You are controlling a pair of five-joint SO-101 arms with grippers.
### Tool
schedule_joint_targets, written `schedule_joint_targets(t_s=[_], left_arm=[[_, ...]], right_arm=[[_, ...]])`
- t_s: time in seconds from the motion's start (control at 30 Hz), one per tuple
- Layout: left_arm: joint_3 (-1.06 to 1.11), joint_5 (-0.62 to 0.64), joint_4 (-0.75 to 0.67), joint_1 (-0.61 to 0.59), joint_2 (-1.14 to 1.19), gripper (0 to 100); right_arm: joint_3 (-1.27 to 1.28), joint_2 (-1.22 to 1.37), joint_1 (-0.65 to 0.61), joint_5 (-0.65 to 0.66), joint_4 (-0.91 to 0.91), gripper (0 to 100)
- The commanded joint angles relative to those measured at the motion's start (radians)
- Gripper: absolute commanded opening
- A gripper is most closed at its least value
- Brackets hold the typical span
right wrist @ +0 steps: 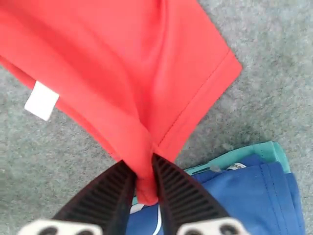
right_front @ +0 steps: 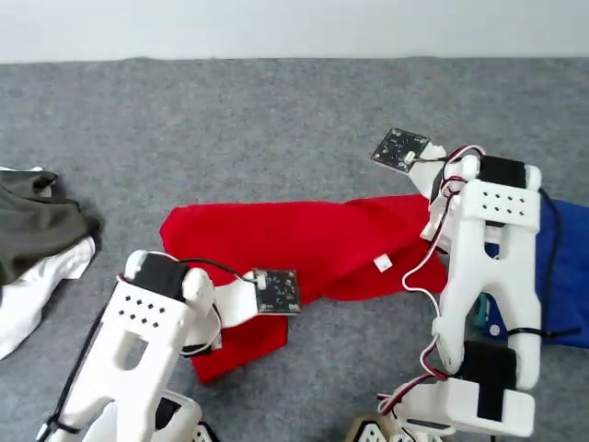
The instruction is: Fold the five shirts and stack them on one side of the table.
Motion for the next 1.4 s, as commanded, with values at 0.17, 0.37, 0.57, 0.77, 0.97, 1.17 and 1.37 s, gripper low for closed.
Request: schedule_joint_targets(t_s=[0.17,0.37,0.57,0.77,0.97,1.17,1.37], left_arm=[[-0.005,0.003,0.023,0.014,-0.031,12],[-0.038,0.023,0.023,-0.032,-0.031,12],[-0.154,0.026,0.023,-0.141,-0.031,12],[-0.277,0.028,0.021,-0.201,-0.031,12],[-0.366,0.235,-0.118,-0.219,-0.023,12],[-0.312,0.494,-0.397,-0.212,0.100,1],[-0.387,0.612,-0.496,-0.213,0.391,1]], right_arm=[[0.003,-0.050,0.012,0.011,-0.005,2.0],[-0.017,-0.059,0.050,0.006,0.024,22.4],[-0.057,-0.059,0.073,-0.074,0.051,24.3],[-0.066,-0.059,0.071,-0.087,0.041,24.3],[-0.144,-0.041,0.061,-0.290,-0.008,24.0],[-0.147,0.076,-0.050,-0.522,-0.177,4.3],[-0.149,0.236,-0.099,-0.611,-0.309,0.8]])
